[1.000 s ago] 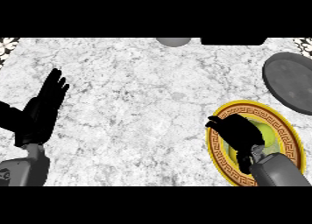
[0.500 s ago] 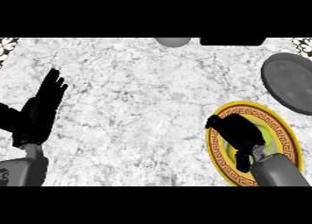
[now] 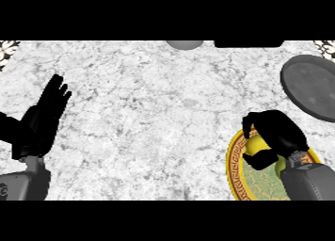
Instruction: Pick the lemon from the plate and place it in the pan
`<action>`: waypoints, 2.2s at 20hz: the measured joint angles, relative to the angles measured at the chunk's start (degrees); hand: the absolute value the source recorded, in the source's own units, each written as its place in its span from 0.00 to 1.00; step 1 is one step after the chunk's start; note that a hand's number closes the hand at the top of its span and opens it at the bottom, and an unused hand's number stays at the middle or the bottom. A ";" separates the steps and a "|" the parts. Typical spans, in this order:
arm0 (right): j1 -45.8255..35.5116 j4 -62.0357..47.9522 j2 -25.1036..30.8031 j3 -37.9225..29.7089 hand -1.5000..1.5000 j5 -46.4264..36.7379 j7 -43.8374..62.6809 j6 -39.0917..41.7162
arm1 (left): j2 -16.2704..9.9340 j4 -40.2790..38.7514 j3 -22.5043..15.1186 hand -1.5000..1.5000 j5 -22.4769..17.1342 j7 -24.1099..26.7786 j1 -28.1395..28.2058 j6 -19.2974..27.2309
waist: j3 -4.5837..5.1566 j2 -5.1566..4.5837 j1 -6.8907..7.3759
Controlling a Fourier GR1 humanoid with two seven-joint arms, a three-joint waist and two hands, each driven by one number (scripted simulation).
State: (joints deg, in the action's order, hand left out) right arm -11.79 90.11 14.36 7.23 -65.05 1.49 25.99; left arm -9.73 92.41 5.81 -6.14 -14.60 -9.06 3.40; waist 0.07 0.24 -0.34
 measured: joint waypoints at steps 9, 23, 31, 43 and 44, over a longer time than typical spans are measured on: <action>-1.85 20.55 2.20 -4.20 1.00 -2.23 5.03 -2.98 | -0.26 0.64 0.35 0.50 0.03 -0.40 0.44 -0.13 | -0.03 0.10 -0.32; -15.13 12.48 7.51 -23.14 1.00 6.54 5.47 -1.30 | 1.11 -0.83 -0.24 0.50 1.06 1.24 0.10 -0.28 | -0.07 -0.28 0.55; -19.50 -10.79 15.38 -33.09 1.00 10.00 -6.58 -12.92 | 0.73 0.00 0.04 0.50 0.72 -0.68 -1.45 -0.41 | -0.11 -0.48 1.00; -28.87 -50.97 23.07 -37.34 1.00 11.26 -28.33 -29.34 | 1.02 -1.82 -0.33 0.50 1.06 0.54 -2.44 -1.18 | -0.24 -1.08 2.52; -29.08 -53.49 23.19 -37.44 1.00 11.19 -30.05 -30.69 | 0.62 -1.42 -0.09 0.50 0.60 0.43 -1.99 -1.79 | -0.23 -1.10 2.67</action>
State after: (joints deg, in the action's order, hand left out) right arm -40.86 36.62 37.55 -30.21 -53.86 -28.56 -4.70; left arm -9.11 90.99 5.72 -5.54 -14.18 -11.06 1.60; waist -0.16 -0.86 2.33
